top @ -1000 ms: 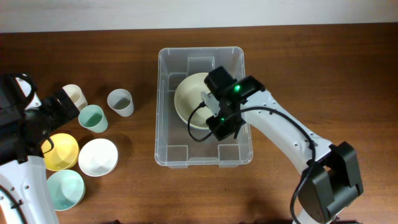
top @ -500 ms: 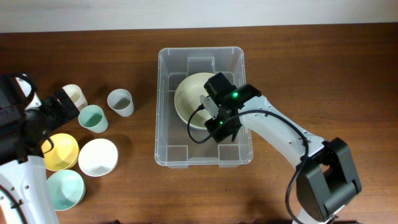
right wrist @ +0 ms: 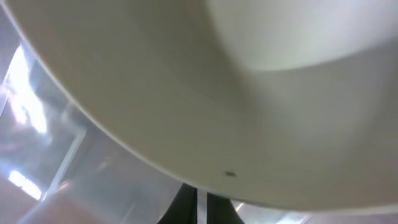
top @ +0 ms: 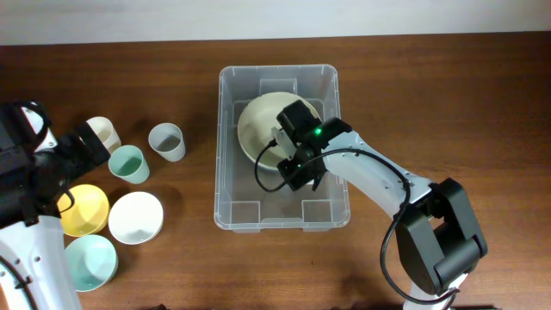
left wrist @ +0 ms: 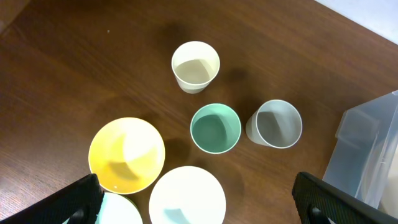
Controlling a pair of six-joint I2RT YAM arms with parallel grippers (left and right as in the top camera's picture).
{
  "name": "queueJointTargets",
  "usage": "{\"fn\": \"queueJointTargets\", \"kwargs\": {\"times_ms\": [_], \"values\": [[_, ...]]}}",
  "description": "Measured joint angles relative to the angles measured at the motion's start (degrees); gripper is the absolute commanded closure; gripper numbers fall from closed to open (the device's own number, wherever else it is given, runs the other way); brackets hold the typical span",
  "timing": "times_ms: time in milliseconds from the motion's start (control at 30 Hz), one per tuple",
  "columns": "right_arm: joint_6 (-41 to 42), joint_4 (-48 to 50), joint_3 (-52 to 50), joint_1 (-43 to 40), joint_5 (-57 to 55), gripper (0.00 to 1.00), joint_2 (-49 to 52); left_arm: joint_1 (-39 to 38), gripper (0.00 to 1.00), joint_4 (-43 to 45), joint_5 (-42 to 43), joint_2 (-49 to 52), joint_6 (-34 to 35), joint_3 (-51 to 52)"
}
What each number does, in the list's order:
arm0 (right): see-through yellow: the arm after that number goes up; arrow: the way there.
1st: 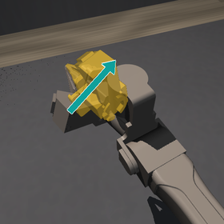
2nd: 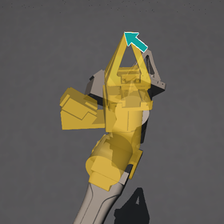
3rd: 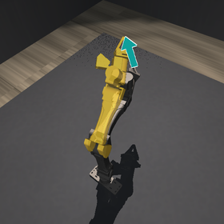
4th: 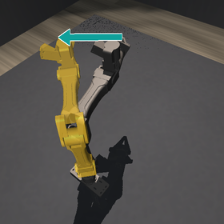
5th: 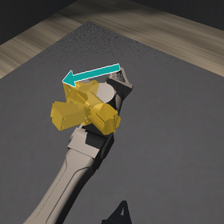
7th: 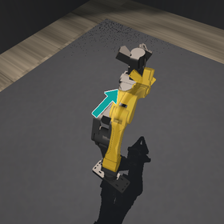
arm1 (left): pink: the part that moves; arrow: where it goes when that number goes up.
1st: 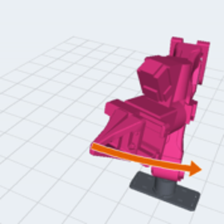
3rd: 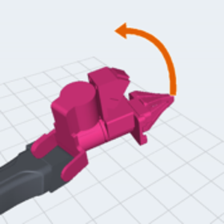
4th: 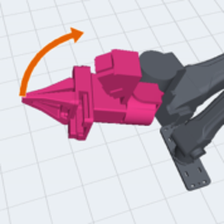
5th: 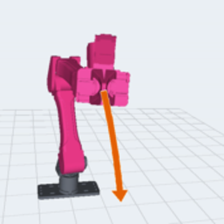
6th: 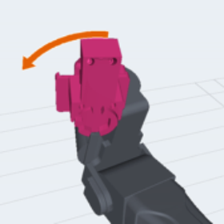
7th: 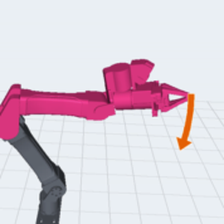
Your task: Pack container
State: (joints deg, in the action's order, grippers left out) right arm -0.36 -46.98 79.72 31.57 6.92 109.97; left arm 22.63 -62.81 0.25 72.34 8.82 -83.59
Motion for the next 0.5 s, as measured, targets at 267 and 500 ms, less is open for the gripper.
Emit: {"fn": "queueJointTargets", "kwargs": {"times_ms": [267,500], "values": [[3.26,2.21,-0.04,-0.02,-4.24,0.96,0.00,0.00,0.01,-0.20,0.02,0.00,-0.02,0.00],[3.56,-4.85,-0.02,0.00,-4.81,0.96,-0.13,0.00,0.01,-0.26,0.02,0.00,0.00,0.00]]}}
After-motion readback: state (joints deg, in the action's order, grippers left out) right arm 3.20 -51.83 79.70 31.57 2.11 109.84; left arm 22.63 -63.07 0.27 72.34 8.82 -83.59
